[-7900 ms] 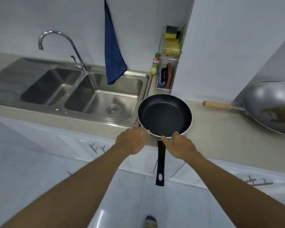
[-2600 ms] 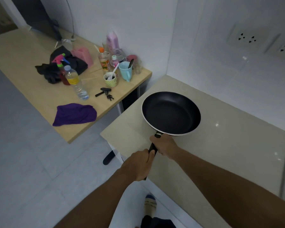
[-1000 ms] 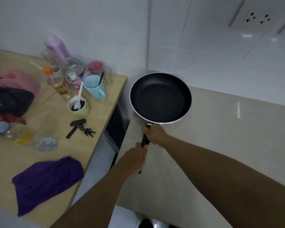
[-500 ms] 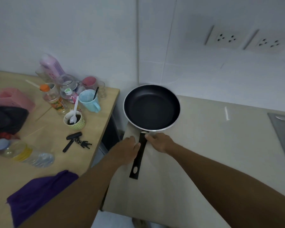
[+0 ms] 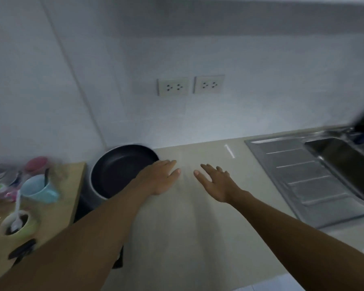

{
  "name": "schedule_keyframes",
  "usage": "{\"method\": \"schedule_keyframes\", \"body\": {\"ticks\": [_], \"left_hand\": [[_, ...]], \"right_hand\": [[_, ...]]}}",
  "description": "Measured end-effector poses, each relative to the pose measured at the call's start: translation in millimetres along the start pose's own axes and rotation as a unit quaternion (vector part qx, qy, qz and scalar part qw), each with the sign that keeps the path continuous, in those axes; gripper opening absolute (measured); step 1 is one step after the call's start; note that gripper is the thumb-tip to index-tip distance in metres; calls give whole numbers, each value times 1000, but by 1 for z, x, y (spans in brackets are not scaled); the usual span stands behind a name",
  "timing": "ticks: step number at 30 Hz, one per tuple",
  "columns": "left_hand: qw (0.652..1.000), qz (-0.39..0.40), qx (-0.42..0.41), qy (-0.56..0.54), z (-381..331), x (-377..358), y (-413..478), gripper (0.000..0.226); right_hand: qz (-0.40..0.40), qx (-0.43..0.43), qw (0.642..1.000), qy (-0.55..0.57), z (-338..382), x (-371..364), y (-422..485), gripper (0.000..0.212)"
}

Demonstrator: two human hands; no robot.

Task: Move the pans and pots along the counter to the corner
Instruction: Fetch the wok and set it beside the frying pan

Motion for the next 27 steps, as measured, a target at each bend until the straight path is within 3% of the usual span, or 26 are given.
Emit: {"method": "schedule_keyframes", "body": {"ticks": [5, 11, 21, 27], "left_hand": [[998, 12, -42, 38, -93, 0, 27, 63], [992, 9, -104, 66, -252, -36, 53, 61], [979, 40, -189, 70, -450, -103, 69, 55], [953, 57, -277, 104, -574, -143, 83, 53]], "right_hand": [[-63, -39, 997, 6, -68, 63, -41, 90], [-130, -87, 988, -6, -188, 141, -123, 84], [-159, -143, 977, 17, -344, 209, -239, 82], [-200, -231, 951, 48, -440, 241, -316, 94]]}}
Point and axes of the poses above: each hand's wrist, its own y-axis towards the middle knuckle, its own x-axis out of the back of the hand, z = x × y, the point moved 7 cm from there along y, towards the middle knuckle, and after that the axes turned 2 degrees about z, right-handed, at the moved point
